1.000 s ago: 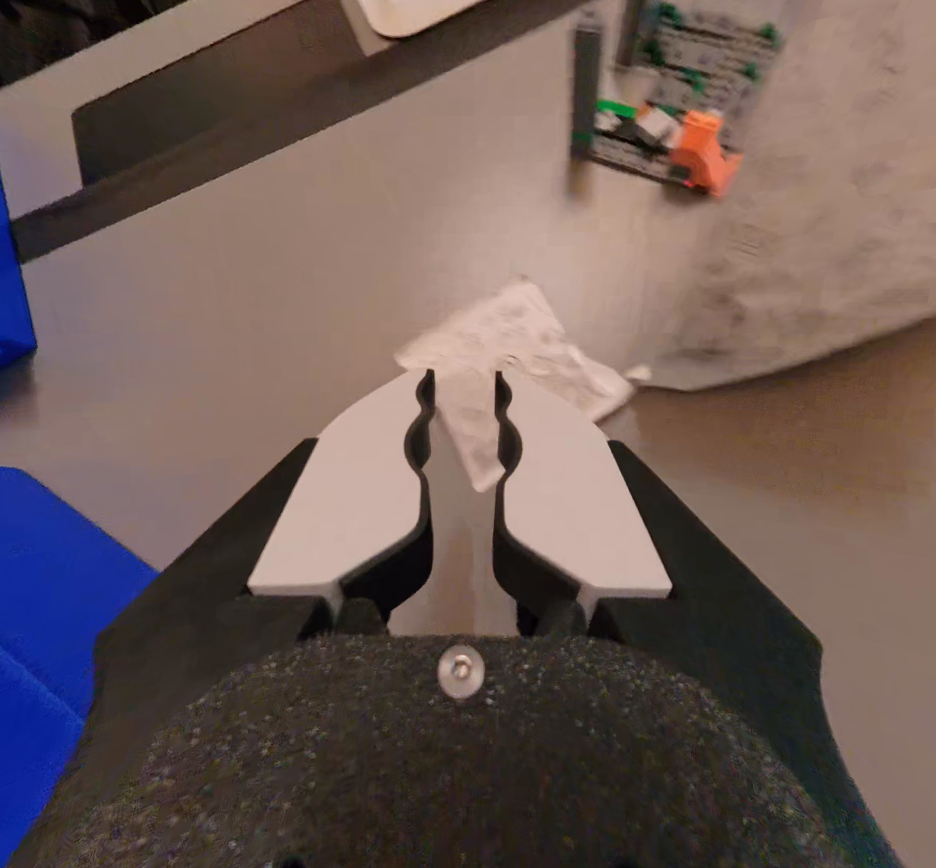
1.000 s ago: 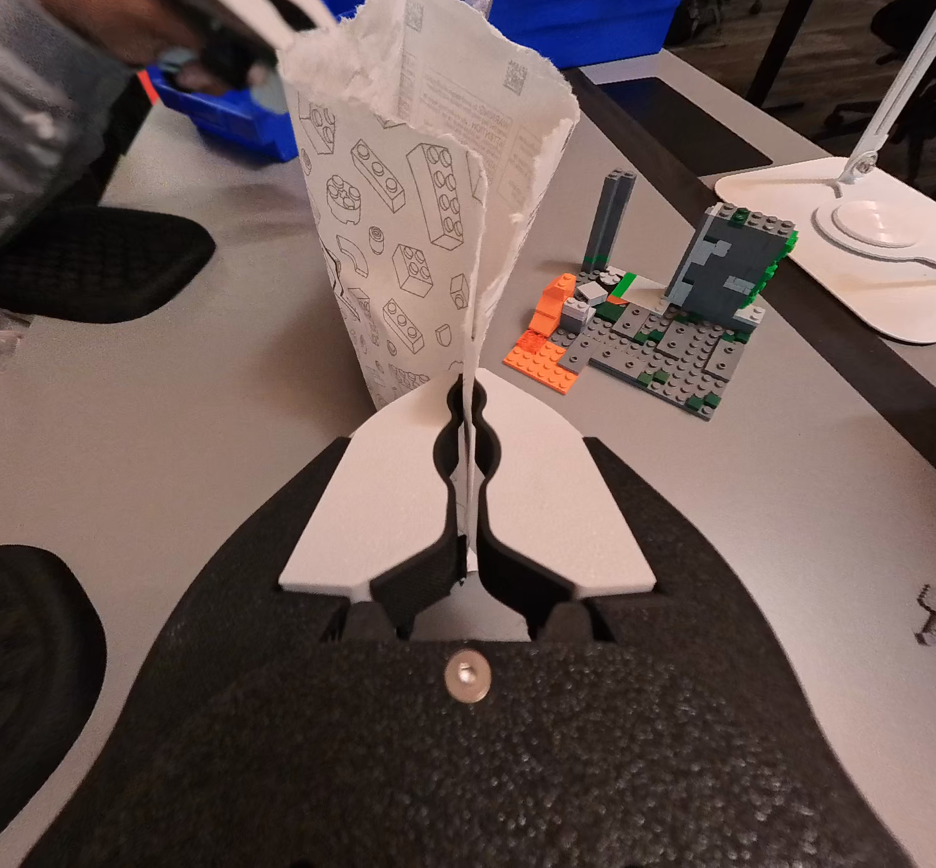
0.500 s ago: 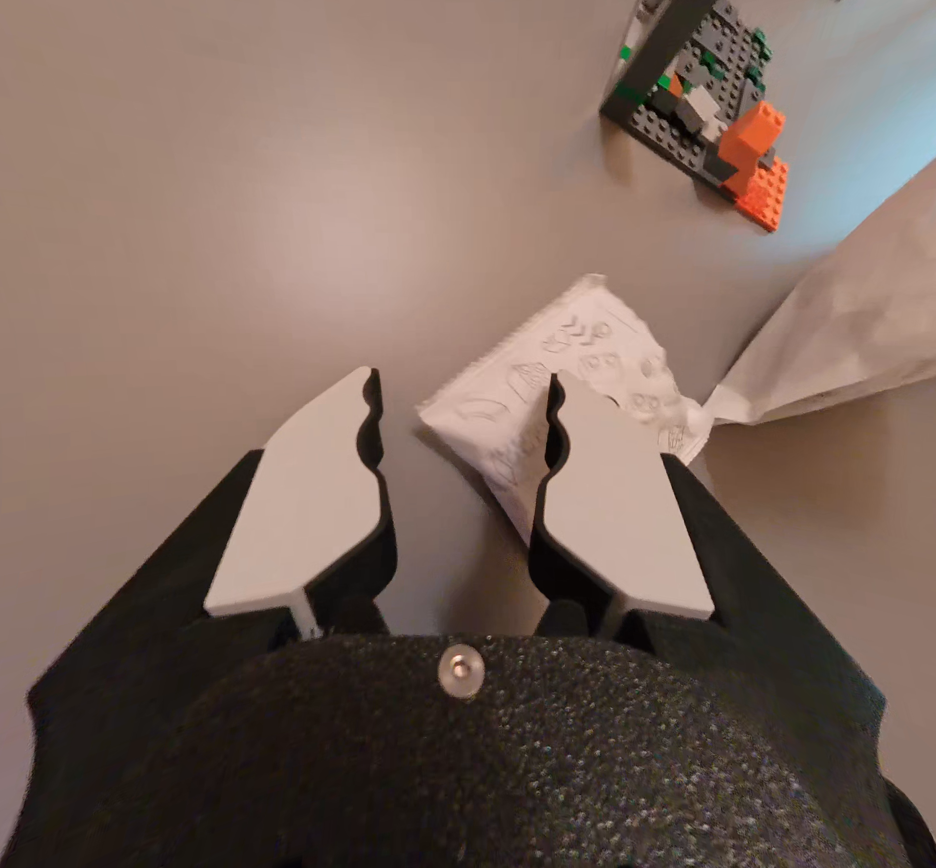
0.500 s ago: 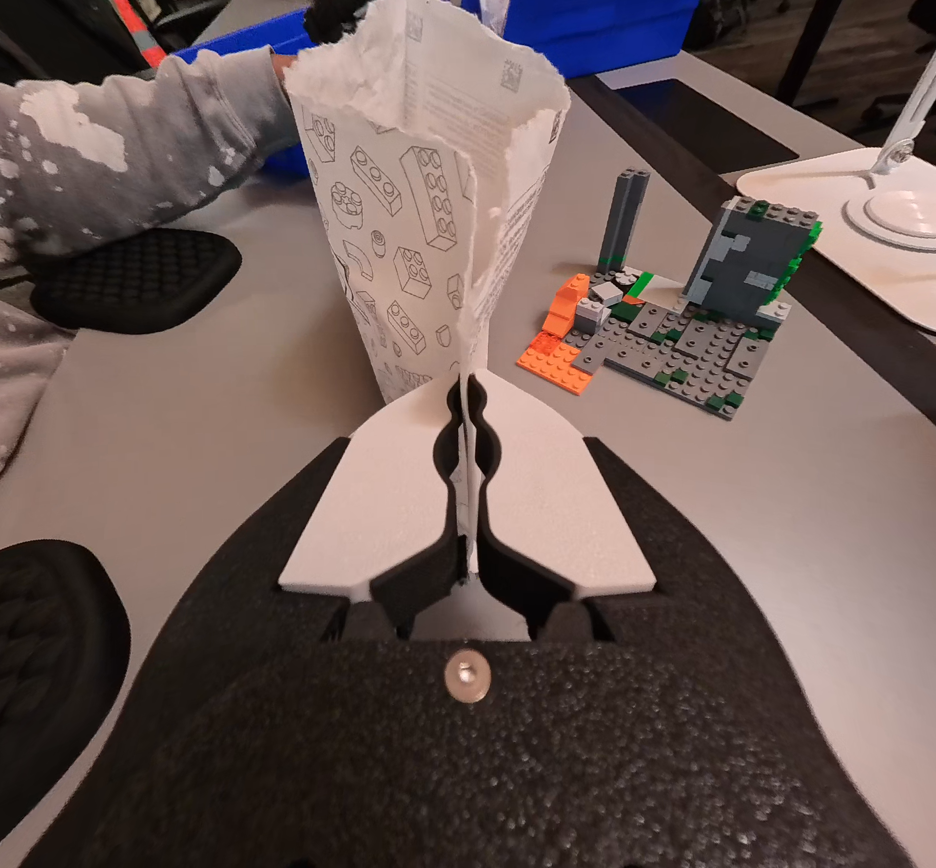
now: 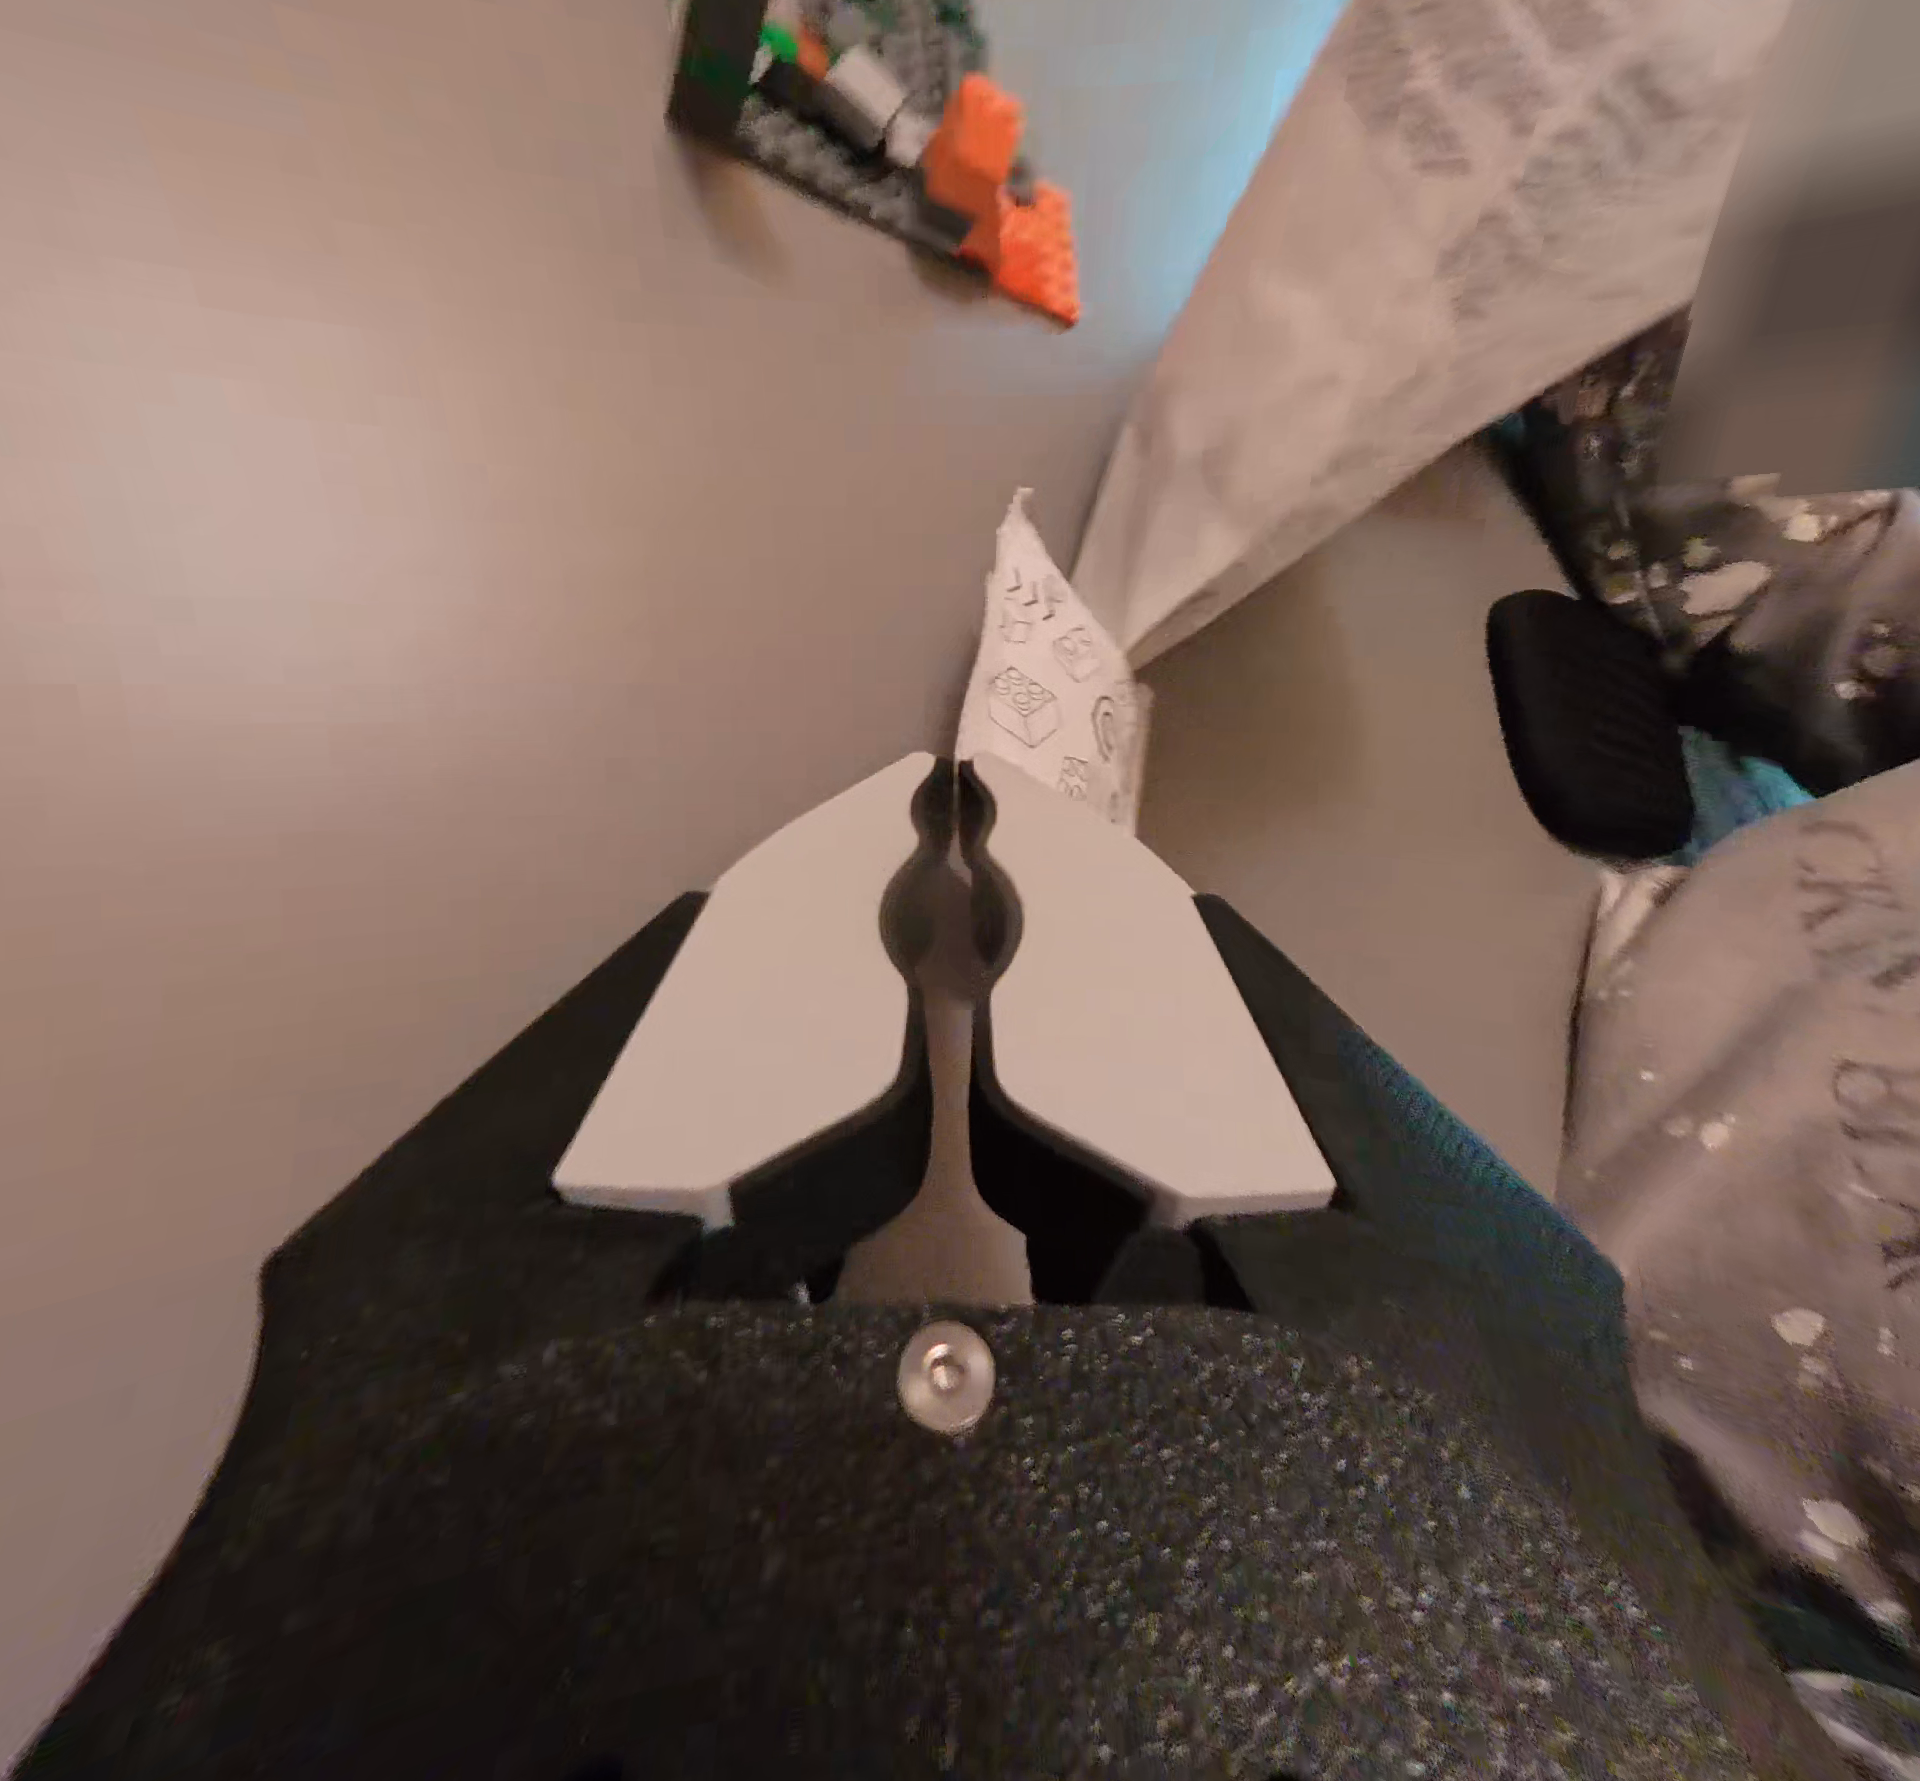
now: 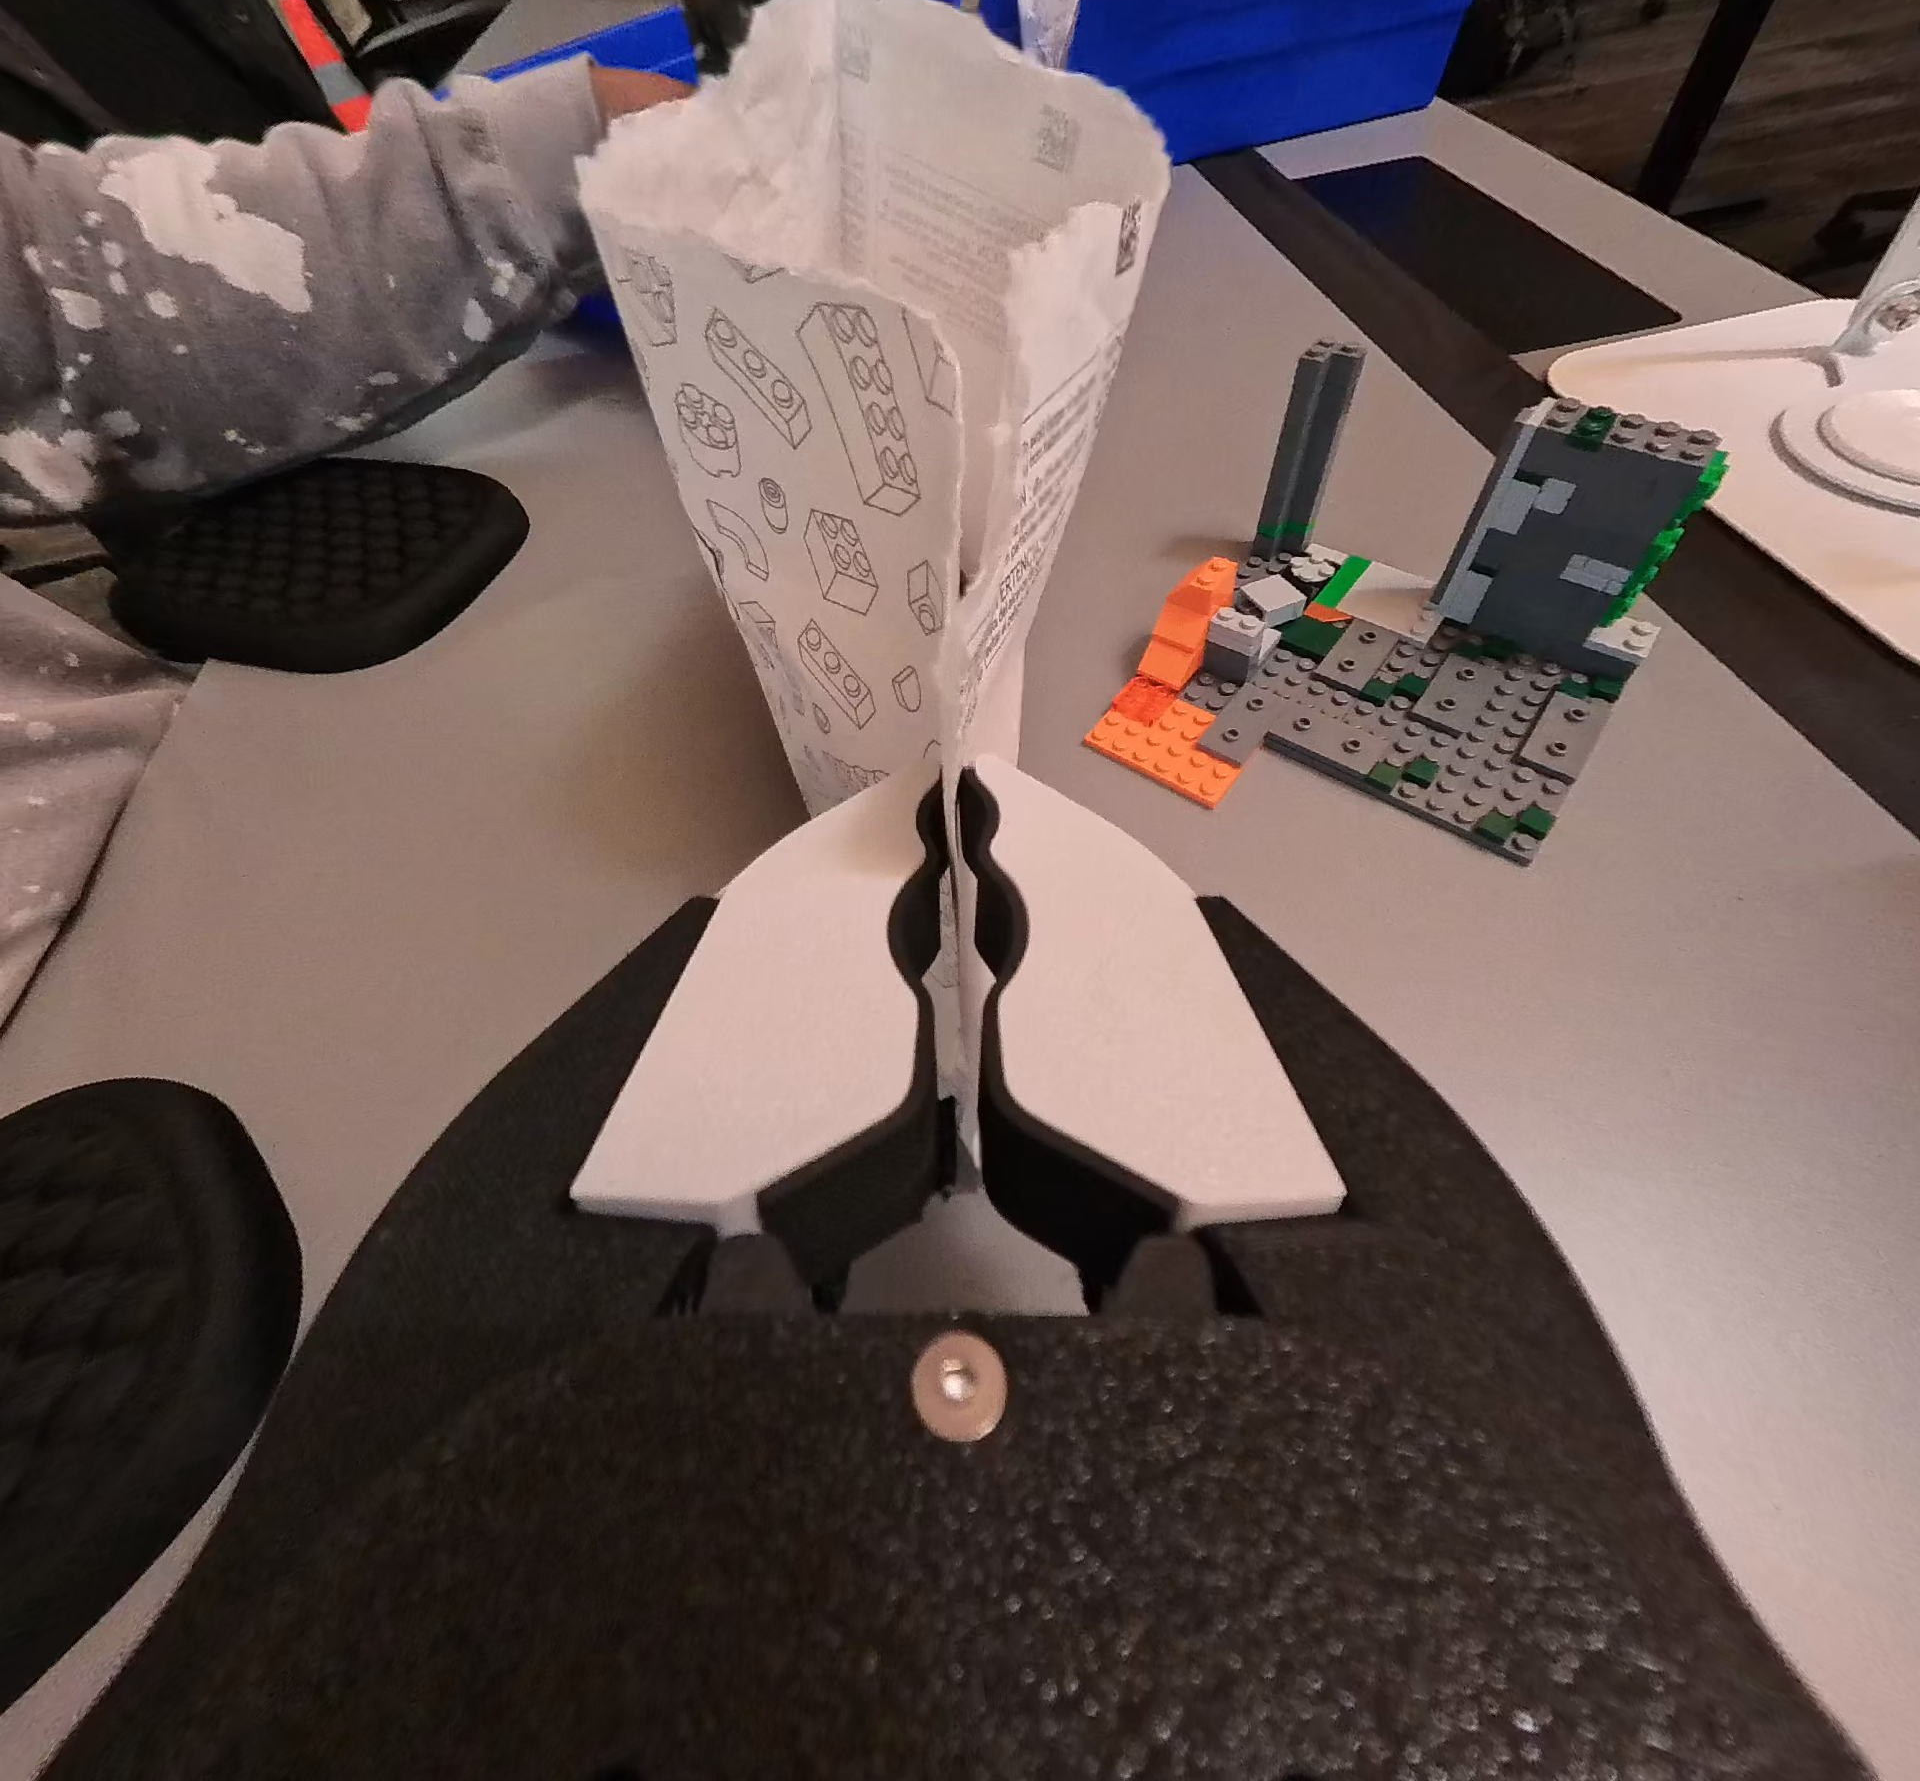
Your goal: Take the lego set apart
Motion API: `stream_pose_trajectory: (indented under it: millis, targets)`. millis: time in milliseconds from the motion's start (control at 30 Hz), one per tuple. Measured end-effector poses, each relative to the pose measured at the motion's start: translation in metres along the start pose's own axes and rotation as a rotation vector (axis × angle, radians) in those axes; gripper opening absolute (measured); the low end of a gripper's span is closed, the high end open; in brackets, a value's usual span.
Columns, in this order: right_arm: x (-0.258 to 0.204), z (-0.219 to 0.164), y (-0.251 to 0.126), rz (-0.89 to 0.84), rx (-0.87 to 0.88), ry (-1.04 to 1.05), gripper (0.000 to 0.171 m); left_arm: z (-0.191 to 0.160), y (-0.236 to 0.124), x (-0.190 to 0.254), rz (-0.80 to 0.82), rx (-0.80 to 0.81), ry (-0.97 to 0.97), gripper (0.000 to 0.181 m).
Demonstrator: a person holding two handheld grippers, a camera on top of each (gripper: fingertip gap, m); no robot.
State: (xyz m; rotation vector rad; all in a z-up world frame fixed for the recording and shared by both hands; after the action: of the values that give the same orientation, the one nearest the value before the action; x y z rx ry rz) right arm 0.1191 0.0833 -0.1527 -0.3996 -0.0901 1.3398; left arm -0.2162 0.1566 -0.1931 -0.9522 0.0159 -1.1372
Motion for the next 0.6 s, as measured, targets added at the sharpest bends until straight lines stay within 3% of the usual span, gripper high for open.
stream_pose_trajectory:
  millis: [300,467,600]
  targets:
    - [-0.002,-0.001,0.0,0.006,-0.009,-0.019,0.0,0.046,-0.079,0.069,0.212,0.359,0.413,0.001]
    - [-0.016,0.001,0.005,0.05,-0.039,-0.115,0.0,0.088,-0.113,0.125,0.229,0.446,0.595,0.001]
    - [-0.024,0.003,0.01,0.046,-0.066,-0.164,0.0,0.12,-0.111,0.165,0.161,0.469,0.666,0.001]
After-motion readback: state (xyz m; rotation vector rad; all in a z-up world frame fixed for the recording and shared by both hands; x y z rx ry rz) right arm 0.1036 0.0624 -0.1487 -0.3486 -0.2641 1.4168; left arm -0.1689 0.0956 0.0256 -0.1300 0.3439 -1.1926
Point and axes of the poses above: each gripper's, where its closed fingertips meet, y out along the fingers, z out of its top, x = y × z across the jaws, the point moved 5 cm from there along -y, back along the fingers, and after that the axes turned 9 degrees about z, right-handed, at the moved point
